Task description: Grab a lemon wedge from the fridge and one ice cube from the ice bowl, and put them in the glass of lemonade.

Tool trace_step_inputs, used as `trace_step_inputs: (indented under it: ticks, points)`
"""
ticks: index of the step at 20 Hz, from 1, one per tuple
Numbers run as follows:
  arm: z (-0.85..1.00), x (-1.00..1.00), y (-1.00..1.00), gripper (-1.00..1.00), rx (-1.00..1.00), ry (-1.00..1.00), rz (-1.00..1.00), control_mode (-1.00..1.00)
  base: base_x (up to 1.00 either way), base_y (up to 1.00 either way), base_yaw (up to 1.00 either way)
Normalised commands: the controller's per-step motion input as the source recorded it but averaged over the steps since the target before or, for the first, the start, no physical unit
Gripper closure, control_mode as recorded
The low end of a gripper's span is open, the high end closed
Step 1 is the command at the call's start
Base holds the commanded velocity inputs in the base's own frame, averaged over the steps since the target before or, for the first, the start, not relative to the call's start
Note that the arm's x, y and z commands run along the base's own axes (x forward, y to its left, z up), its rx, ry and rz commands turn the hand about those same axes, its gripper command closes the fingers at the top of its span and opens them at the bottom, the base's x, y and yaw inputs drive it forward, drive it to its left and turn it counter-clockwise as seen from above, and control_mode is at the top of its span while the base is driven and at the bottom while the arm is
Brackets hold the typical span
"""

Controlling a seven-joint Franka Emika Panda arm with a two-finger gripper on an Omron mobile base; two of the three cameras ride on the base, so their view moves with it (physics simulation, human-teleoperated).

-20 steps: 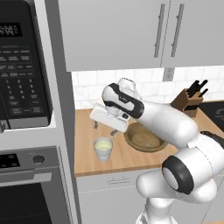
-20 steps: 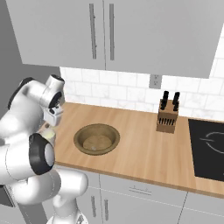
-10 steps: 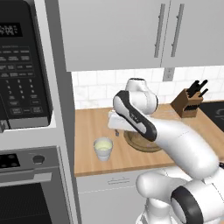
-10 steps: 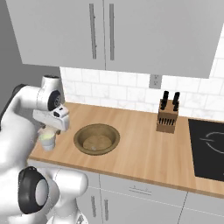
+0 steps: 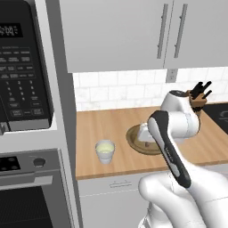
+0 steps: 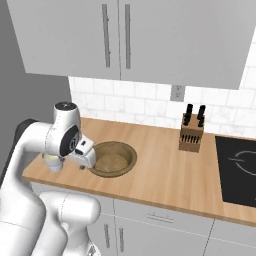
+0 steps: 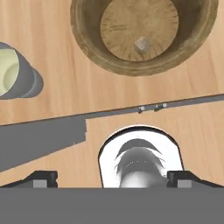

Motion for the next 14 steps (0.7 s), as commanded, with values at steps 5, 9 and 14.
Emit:
trace_step_inputs:
  ticks: [5, 9, 14]
  points:
    - [0.0, -0.46, -0.07, -1.0, -0.01, -0.16, 0.0, -1.0, 0.0, 0.0, 0.0]
    - [0.0, -0.67, -0.22, -1.0, 0.0, -0.11, 0.0, -1.0, 0.0, 0.0, 0.0]
    - [-0.01, -0.55, -0.04, -1.0, 0.0, -0.02, 0.0, 1.0, -0.17, 0.0, 0.0]
